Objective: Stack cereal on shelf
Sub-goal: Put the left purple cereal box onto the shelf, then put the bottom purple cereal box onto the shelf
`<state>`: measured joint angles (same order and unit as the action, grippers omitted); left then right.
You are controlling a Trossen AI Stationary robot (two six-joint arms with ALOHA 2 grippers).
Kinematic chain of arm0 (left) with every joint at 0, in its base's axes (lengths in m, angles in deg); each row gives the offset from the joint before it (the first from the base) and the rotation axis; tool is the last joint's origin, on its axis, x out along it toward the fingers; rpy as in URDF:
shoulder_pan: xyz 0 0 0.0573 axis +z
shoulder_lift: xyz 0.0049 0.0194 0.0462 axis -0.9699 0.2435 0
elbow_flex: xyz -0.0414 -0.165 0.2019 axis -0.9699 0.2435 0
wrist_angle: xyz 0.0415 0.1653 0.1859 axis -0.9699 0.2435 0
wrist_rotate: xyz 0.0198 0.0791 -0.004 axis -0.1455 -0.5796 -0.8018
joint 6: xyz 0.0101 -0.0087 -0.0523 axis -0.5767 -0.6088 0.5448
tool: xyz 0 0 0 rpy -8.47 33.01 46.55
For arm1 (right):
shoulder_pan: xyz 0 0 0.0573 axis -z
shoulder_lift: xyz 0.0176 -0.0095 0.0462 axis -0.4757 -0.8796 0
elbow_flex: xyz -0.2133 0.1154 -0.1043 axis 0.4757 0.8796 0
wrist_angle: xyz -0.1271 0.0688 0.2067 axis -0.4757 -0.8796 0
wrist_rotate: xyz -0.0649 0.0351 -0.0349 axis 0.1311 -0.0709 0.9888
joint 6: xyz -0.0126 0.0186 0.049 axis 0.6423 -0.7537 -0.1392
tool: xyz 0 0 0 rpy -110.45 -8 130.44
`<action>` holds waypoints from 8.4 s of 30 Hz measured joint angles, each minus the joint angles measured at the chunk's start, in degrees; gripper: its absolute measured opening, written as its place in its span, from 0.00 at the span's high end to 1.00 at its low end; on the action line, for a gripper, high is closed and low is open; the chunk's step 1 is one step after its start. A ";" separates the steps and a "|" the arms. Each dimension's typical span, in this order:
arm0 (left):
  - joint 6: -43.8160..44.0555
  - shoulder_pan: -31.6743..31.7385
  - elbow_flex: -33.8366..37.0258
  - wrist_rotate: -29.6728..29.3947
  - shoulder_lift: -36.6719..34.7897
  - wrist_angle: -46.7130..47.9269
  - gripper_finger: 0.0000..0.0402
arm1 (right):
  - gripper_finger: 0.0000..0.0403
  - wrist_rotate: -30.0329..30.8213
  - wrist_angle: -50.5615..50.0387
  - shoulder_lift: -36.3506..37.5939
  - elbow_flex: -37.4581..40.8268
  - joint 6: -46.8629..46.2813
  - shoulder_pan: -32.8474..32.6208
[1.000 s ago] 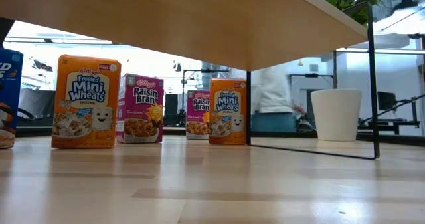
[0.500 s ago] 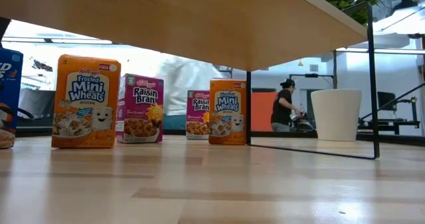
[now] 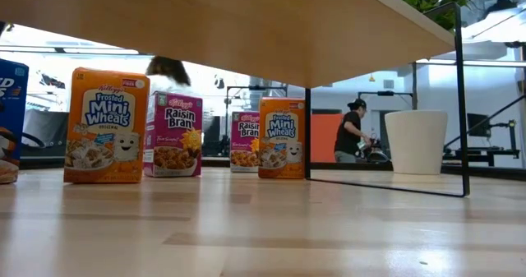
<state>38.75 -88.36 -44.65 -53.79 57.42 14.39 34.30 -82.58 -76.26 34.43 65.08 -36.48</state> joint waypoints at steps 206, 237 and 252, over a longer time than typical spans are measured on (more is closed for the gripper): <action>-10.10 1.34 53.59 15.75 -4.94 -85.93 1.00 | 0.91 16.60 -6.05 -19.57 -3.01 -28.59 -25.73; -7.29 1.36 53.57 18.06 -5.89 -80.44 1.00 | 0.93 11.88 -9.56 -18.51 -4.12 -32.44 -26.24; -10.20 6.60 53.48 9.93 -30.04 -43.72 0.75 | 0.74 11.94 -44.23 -18.19 -15.12 -46.92 -28.26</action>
<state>28.55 -81.76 8.83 -43.86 27.38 -29.33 46.25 -126.81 -94.45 19.30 18.16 -64.74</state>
